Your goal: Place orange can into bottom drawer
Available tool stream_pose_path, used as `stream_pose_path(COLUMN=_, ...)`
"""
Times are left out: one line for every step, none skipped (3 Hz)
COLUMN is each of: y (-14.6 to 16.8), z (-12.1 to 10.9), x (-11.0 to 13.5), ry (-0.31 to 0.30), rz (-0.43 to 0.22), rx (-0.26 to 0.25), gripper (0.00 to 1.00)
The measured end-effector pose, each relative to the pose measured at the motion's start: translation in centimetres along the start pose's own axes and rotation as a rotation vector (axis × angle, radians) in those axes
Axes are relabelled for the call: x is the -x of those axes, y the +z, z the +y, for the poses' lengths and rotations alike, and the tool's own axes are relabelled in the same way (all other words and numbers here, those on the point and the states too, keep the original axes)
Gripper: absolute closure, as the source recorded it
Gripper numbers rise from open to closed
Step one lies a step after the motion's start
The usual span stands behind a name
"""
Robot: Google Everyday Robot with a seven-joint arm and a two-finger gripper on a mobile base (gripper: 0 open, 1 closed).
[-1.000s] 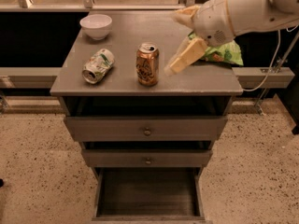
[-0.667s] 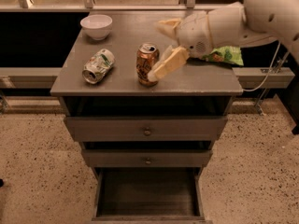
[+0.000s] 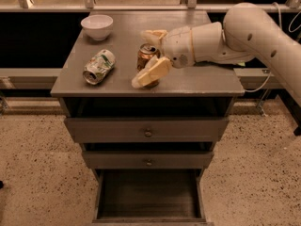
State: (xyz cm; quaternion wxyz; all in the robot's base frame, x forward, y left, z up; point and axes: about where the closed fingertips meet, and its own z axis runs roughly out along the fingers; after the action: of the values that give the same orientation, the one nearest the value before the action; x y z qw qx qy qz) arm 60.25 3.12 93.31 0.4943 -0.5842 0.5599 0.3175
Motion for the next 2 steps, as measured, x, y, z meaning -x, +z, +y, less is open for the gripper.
stream_pose_path(y=-0.01, z=-1.22, x=-0.31, ry=0.034, rz=-0.078, rx=-0.05, gripper=0.0)
stream_pose_path(y=-0.69, z=-2.18, x=-0.61, ry=0.05, rz=-0.118, rx=-0.085, gripper=0.0)
